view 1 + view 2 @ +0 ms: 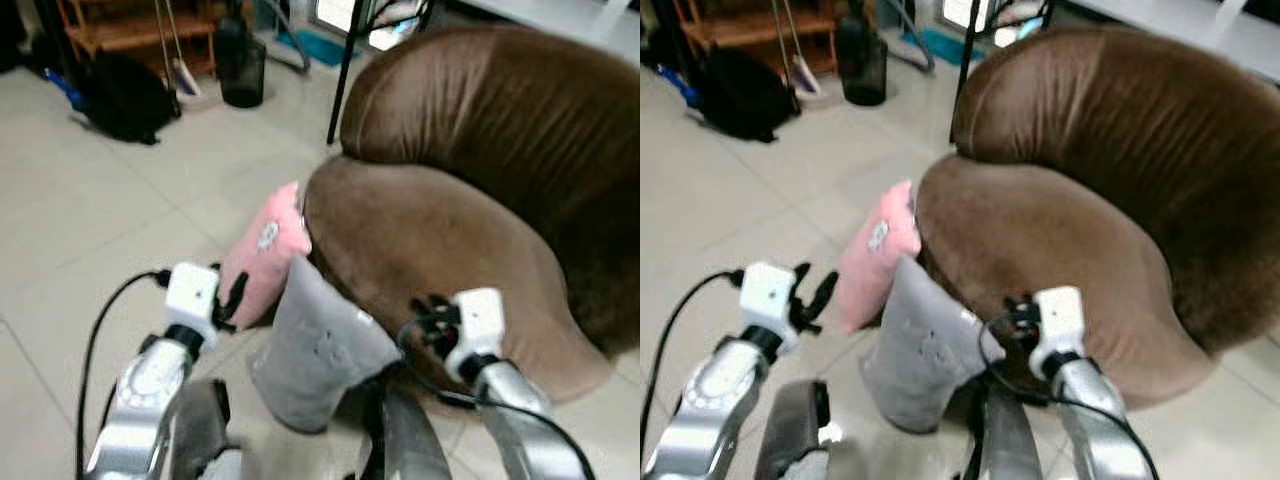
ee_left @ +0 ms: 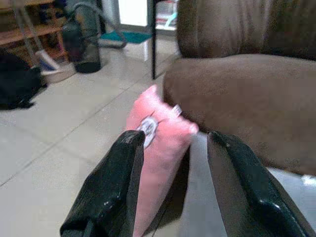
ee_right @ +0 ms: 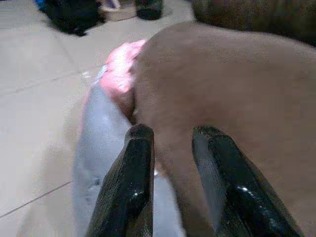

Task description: Move the pillow to the sofa from floor

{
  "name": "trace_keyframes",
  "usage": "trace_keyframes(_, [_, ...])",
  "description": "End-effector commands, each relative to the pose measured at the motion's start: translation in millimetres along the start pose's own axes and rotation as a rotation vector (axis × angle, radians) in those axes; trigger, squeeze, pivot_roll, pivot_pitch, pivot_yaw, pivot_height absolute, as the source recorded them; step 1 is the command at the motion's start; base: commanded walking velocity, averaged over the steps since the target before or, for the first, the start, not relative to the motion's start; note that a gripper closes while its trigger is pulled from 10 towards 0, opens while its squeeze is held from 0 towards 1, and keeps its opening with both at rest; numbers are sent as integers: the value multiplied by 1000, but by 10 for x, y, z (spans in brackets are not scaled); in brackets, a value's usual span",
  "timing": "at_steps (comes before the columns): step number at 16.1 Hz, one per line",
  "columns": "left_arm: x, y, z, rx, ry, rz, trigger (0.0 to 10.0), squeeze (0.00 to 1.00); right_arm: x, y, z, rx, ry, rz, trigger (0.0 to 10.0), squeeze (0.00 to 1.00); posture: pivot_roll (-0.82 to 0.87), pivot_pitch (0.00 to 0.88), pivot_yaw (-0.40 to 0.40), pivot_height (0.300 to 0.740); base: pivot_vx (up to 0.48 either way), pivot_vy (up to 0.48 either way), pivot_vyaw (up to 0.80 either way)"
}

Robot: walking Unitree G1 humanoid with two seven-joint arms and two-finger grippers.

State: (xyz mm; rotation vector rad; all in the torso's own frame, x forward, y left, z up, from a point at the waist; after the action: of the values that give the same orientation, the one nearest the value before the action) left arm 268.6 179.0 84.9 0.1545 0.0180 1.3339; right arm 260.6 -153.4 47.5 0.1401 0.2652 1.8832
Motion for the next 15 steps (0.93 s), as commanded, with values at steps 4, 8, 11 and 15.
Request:
trace_keyframes(4, [16, -9, 12, -9, -29, -18, 10000, 0, 109, -227, -82, 34, -15, 36, 10000, 0, 164, 146, -132, 515, 0, 0, 0])
trace_keyframes(8, [154, 61, 153, -21, -82, -9, 10000, 0, 314, -460, -180, 71, -46, 54, 10000, 0, 199, 220, -128, 480, 0, 0, 0])
trace_keyframes(11, [260, 154, 236, -11, -130, -36, 10000, 0, 291, -568, -164, 38, -160, -16, 10000, 761, 243, 266, -107, 480, 0, 0, 0])
trace_keyframes(15, [287, 187, 424, -19, -157, -89, 10000, 0, 97, -689, 41, -89, -284, -159, 10000, 1000, 304, 311, -59, 480, 0, 0, 0])
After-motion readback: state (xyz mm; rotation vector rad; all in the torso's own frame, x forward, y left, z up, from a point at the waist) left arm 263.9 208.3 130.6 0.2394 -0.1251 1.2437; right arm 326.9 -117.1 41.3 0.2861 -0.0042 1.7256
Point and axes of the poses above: a point about 5 cm out from each wrist's last joint towards the gripper, its own y axis pointing back from the gripper into the wrist, its own z axis along the axis of the wrist's last joint, x = y × z, the point moved 2 cm from there along -y, pointing out of the wrist towards the gripper, and after that the axes turned 5 degrees about y, right-handed, at the moved point
